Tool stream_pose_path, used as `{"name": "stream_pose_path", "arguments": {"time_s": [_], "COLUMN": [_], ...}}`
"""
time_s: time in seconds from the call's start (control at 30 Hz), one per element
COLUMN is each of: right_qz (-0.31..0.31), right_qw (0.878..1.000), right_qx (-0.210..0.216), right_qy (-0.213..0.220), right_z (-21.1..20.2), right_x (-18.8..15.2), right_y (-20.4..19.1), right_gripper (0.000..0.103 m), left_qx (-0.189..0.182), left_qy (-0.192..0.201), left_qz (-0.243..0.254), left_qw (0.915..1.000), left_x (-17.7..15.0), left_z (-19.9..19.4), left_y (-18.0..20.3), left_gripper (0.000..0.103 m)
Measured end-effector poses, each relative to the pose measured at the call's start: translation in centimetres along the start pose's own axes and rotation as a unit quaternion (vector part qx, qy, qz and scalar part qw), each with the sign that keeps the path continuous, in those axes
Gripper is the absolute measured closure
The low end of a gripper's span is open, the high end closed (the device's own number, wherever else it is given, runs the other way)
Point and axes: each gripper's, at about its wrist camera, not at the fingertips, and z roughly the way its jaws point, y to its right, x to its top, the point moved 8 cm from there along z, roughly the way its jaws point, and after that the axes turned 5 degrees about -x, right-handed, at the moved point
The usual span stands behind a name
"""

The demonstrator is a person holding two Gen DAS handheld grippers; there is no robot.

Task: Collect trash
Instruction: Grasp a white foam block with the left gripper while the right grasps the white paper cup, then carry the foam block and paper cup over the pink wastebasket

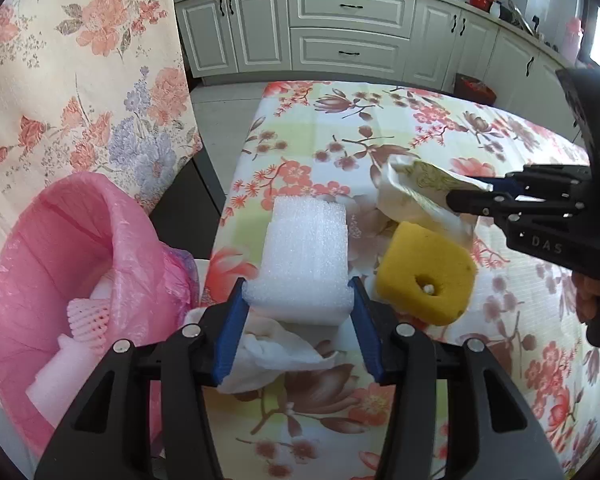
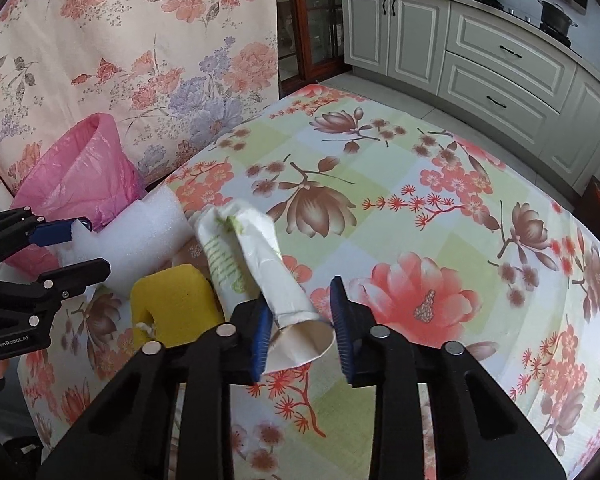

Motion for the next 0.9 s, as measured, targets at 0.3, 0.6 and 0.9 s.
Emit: {"name": "stream_pose_path", "arguments": {"time_s": [0.3,0.6,0.9], "right_qz": [0.025,0.034,0.041], "right_qw": [0.999,0.999,0.997], "right_qx": [-0.005,-0.01,-0.013], "right_qy": [0.021,0.039,0.06], "right_z": [-1.8,-4.6,-7.7], "right_x": [-0.2,-0.5,-0.9], "right_y": [0.6,0.7,-0.1], "right_gripper": [0.088,0.089,0.089], "left_qx": [-0.025,-0.043,-0.057], "left_qy": [0.027,0.047,0.075], "left_qz": [-0.013,-0.024,-0.039], "left_qw": [0.9992,0.9977,0.9948], "left_x": [0.5,0.3,-0.3], "left_z": [-1.9,-4.0,-7.3], "left_y": [0.7,1.4,1.0], "left_gripper": [0.056,0.056,0.056]}}
